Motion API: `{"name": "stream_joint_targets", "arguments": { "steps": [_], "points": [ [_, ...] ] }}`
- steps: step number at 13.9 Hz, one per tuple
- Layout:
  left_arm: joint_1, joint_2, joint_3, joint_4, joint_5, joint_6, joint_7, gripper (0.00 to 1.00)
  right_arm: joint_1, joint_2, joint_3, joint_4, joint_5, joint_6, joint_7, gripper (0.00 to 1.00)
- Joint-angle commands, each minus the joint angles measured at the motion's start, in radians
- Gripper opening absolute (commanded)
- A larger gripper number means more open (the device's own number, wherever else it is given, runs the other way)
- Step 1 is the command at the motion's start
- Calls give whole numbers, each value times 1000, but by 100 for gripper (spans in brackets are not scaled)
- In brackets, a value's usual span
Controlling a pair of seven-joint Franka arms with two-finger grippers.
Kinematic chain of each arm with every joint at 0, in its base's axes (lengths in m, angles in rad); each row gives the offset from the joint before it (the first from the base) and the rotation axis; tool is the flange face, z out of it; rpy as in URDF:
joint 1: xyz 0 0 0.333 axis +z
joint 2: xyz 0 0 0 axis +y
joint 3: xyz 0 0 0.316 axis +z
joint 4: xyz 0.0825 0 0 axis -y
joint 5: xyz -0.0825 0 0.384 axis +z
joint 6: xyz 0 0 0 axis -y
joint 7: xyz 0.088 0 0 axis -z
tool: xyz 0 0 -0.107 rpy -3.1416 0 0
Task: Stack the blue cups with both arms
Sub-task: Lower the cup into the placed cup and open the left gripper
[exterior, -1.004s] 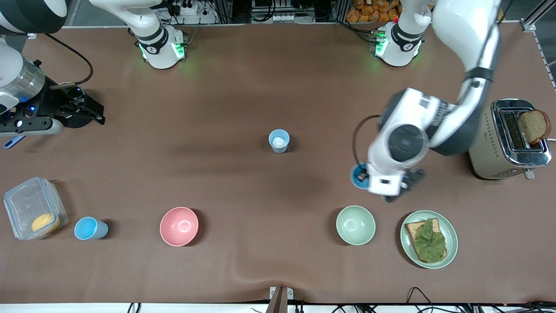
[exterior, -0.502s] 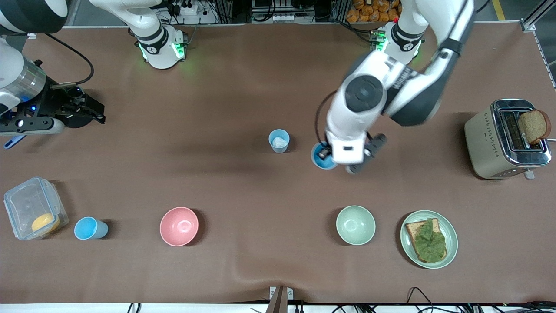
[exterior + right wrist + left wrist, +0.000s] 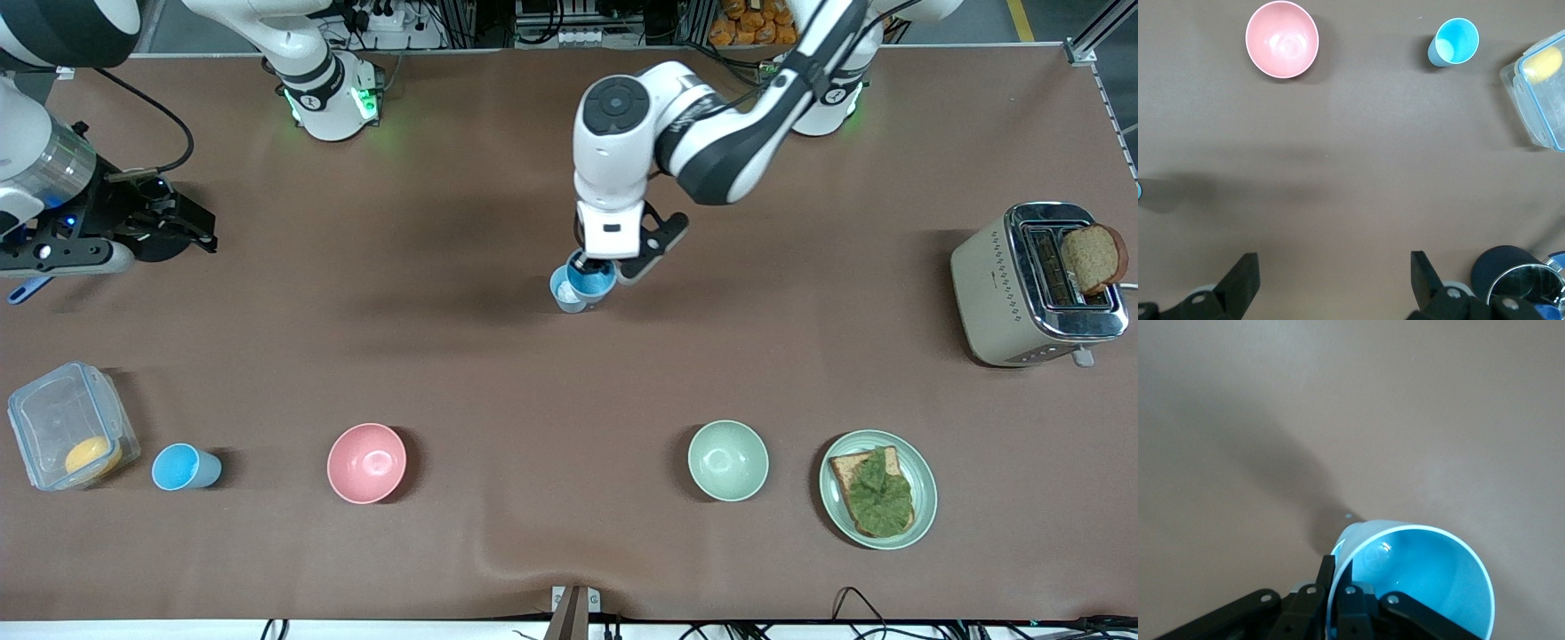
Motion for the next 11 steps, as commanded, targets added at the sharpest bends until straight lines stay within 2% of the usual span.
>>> {"name": "stream_joint_targets", "arguments": {
  "steps": [1, 6, 11],
  "points": [
    [-16, -25, 6, -59, 24, 25, -19, 0, -22, -5, 22, 4, -19, -10, -6, 100],
    [-39, 34, 6, -53, 25, 111, -20, 0, -20, -5, 22, 5, -19, -10, -6, 100],
    [-48, 69, 6, -51, 50, 129, -51, 0, -20, -5, 22, 5, -19, -12, -6, 100]
  ]
}}
